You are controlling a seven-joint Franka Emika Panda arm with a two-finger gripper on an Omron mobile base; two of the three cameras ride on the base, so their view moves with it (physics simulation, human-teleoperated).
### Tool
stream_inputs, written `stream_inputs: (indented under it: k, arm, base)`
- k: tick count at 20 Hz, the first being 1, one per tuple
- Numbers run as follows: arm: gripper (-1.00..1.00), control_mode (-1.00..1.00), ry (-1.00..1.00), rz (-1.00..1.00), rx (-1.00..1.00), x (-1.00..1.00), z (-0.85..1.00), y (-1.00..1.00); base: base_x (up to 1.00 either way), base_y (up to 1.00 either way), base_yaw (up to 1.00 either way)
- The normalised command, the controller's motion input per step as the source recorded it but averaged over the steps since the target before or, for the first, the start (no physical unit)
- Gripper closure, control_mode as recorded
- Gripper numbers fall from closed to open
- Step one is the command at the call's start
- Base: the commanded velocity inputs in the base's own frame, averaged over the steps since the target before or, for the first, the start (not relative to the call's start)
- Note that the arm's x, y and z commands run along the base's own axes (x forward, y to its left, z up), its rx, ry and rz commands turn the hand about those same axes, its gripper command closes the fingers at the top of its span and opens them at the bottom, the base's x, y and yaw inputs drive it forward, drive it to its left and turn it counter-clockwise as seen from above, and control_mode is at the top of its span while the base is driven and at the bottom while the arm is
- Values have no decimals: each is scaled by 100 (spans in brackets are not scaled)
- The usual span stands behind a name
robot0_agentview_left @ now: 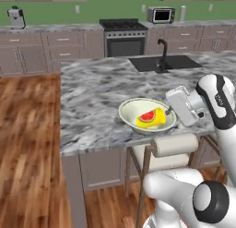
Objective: Place the cup inside the bowl on the dining table and move the bowl to any counter.
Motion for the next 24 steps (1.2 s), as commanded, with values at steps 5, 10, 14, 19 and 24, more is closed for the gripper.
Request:
stream_inputs:
  k: [5, 10, 14, 19, 24]
  arm:
    - [100, 100, 0, 0, 0, 0, 0, 0]
    - [100, 100, 0, 0, 0, 0, 0, 0]
    - [100, 100, 0, 0, 0, 0, 0, 0]
    - [100, 100, 0, 0, 0, 0, 0, 0]
    - [100, 100, 0, 0, 0, 0, 0, 0]
  base:
    - [0, 100, 0]
    - [0, 100, 0]
    - [3, 100, 0]
    - [12, 100, 0]
    - [40, 100, 0]
